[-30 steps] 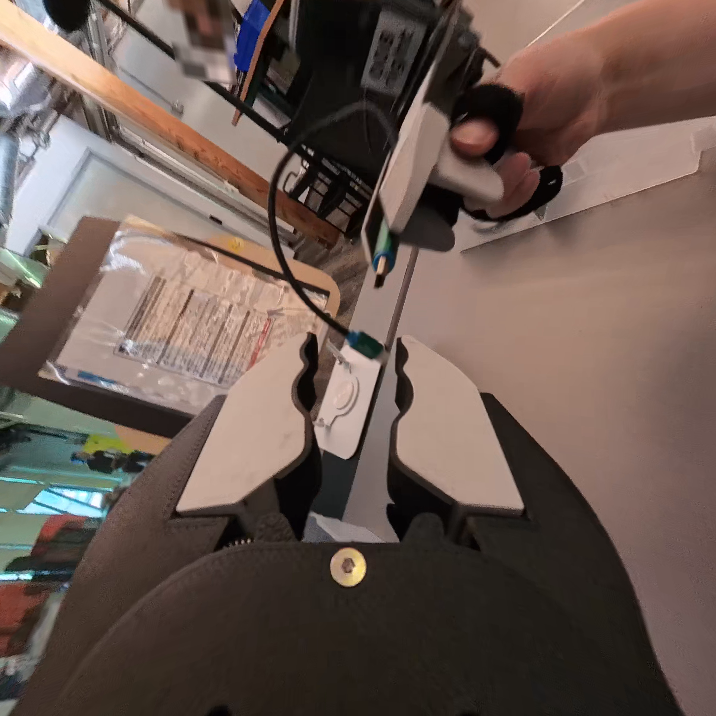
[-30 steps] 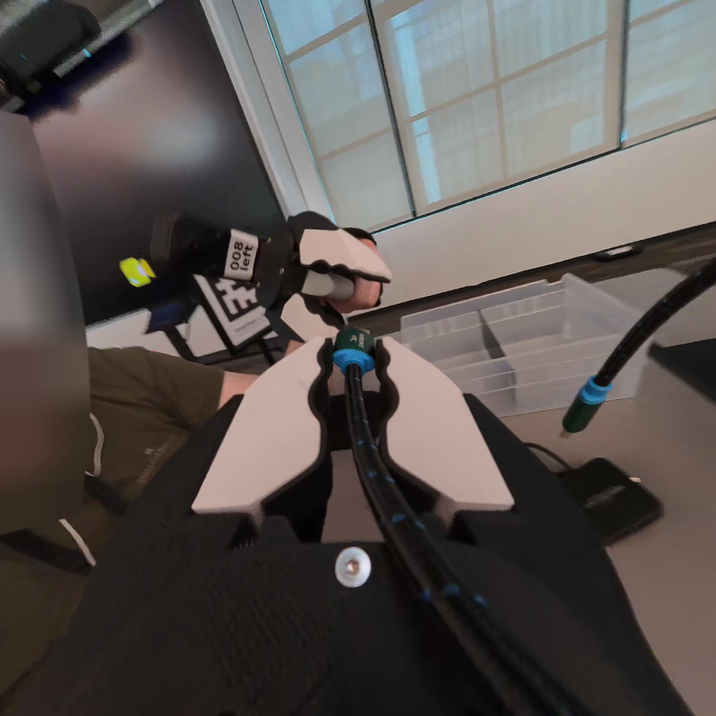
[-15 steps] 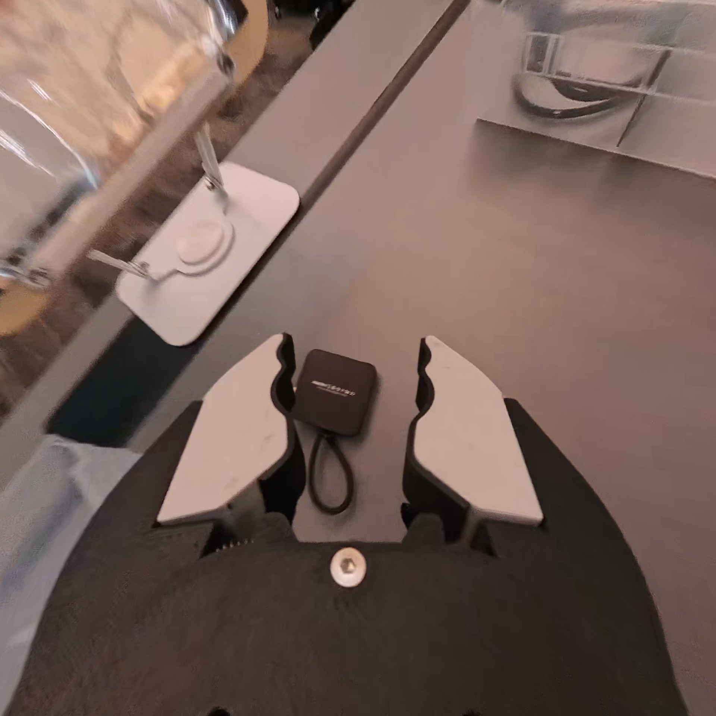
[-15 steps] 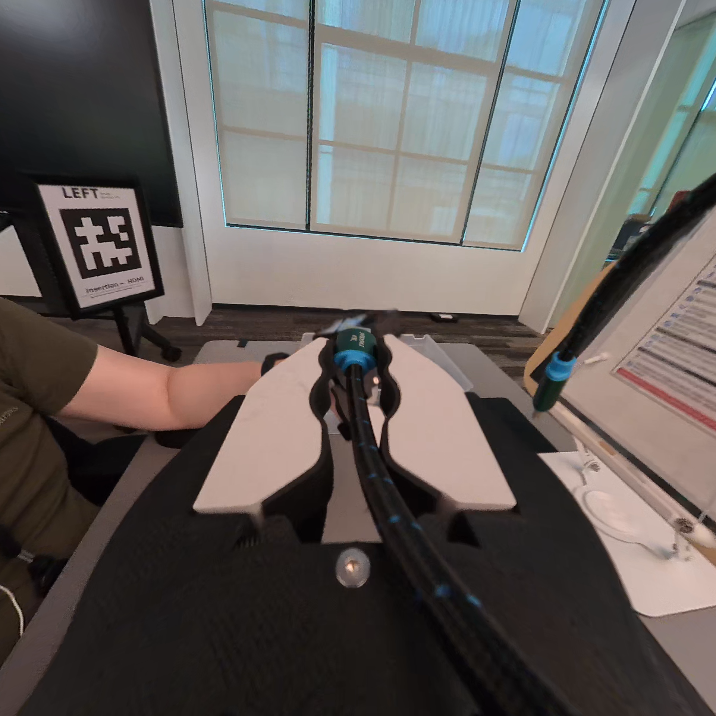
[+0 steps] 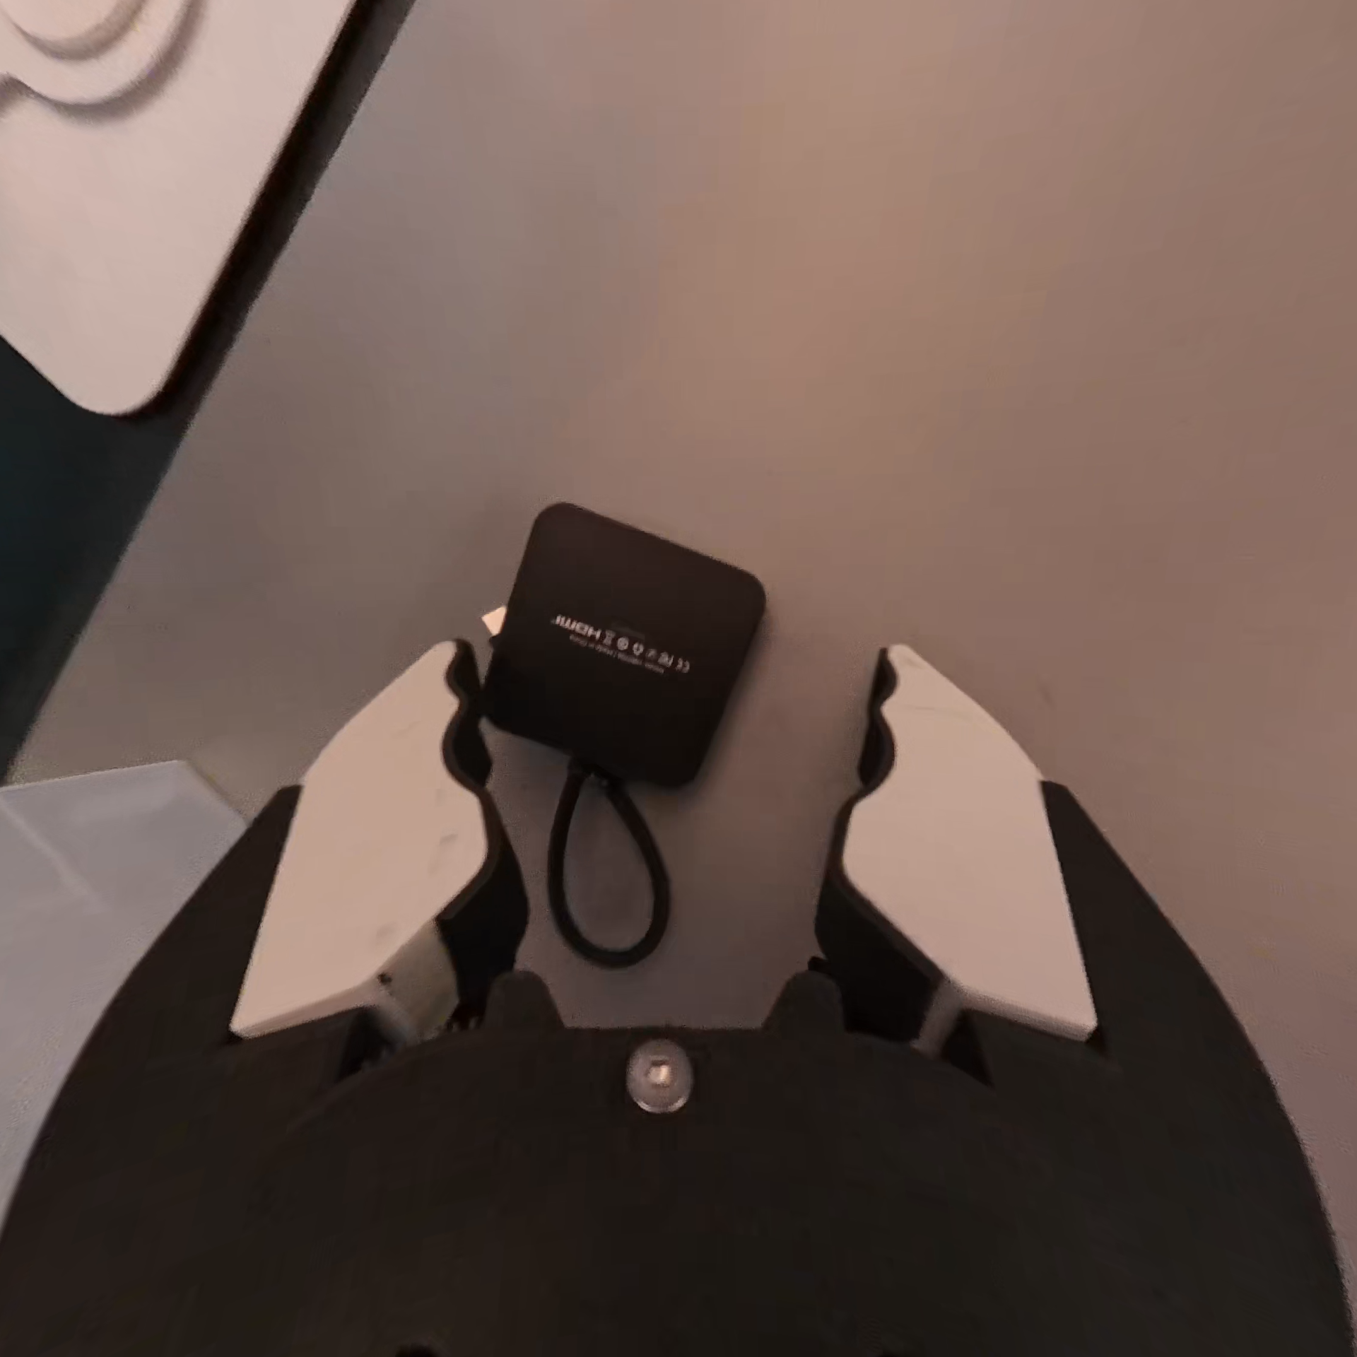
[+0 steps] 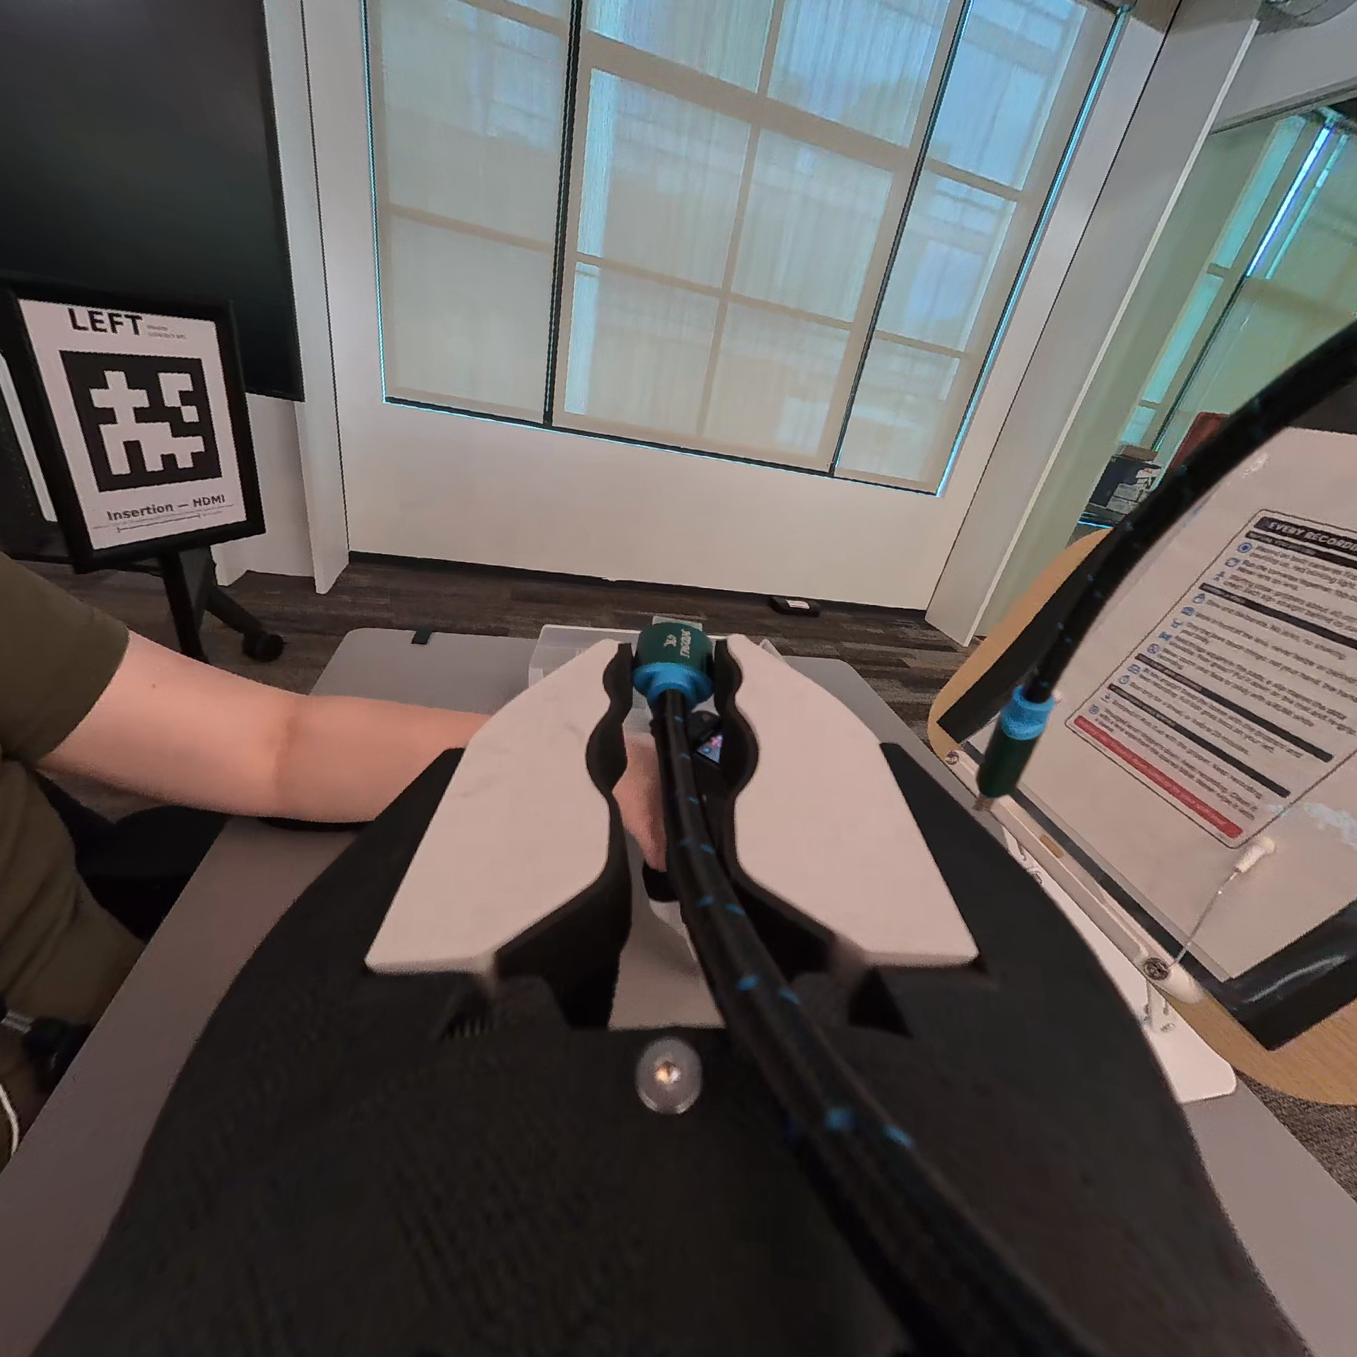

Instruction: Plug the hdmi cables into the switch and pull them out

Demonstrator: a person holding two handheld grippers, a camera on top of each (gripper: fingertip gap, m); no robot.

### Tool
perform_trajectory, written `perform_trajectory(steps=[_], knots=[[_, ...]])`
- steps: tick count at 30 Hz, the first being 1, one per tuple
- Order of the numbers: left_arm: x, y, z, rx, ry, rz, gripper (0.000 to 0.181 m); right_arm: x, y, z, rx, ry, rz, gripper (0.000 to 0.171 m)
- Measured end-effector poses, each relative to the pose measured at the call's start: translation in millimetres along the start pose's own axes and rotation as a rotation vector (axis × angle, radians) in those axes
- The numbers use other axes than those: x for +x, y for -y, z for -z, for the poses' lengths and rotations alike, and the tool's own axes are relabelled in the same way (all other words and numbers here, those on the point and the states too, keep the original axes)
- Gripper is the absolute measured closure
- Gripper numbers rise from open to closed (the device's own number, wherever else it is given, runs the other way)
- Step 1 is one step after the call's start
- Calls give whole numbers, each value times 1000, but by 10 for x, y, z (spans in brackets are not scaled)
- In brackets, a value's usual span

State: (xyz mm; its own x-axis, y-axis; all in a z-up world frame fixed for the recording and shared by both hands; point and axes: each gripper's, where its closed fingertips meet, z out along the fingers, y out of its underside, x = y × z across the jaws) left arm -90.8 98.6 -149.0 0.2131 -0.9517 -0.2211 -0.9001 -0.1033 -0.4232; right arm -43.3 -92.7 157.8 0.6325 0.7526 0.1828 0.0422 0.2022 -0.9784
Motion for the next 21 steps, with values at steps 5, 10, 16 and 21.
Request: perform_trajectory(steps=[5,10,16,21], knots=[[-110,-44,-135,5,4,127,72,-25,17,16,-7,2,18,149],[-34,-110,-137,-25,-67,215,82,-50,28,44,14,45,-16,150],[87,-200,-57,-79,-96,199,99,-61,111,113,107,130,-157,150],[194,-251,-8,-108,-139,189,114,-57,138,157,145,166,-219,150]])
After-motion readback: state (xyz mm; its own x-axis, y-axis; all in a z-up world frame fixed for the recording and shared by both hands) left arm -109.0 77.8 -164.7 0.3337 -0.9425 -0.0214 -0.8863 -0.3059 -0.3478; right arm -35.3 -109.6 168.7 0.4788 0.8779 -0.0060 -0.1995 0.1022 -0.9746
